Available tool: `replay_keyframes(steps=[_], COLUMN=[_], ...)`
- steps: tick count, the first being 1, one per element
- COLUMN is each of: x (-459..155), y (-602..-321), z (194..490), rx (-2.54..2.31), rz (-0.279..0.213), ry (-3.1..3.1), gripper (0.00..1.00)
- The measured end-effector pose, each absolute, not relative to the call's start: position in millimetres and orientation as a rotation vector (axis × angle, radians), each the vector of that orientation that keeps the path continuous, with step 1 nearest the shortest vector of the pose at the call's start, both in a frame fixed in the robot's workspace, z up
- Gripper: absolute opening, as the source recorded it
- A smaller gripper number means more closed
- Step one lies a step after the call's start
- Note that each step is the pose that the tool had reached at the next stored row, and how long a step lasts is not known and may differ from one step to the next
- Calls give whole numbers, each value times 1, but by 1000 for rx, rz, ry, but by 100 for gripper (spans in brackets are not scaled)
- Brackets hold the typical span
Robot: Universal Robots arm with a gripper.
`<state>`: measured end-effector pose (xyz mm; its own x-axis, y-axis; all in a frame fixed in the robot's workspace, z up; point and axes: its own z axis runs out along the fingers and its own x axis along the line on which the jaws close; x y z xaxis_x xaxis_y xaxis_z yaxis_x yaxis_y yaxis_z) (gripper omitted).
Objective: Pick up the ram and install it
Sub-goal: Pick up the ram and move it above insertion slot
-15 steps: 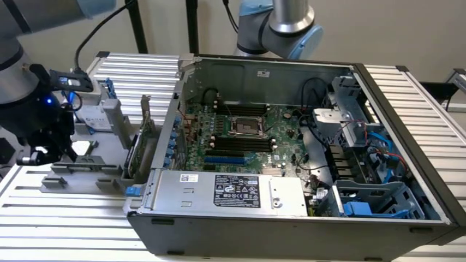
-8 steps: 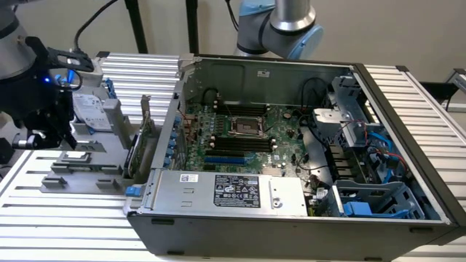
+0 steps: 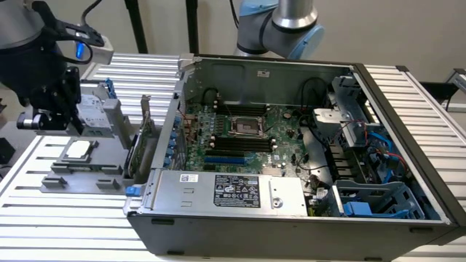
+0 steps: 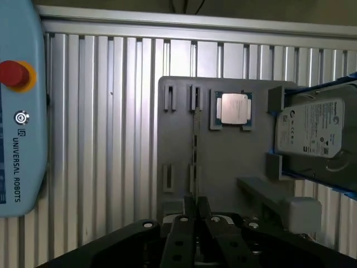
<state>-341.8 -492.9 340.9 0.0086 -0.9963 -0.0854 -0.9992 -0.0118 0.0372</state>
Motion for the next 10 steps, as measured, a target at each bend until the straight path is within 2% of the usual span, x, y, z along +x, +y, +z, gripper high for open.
replay_keyframes(steps=[10], x=[-300], y=[-490], z=[379], rx=[-2208], rz=[138], ry=[2185], gripper=[14])
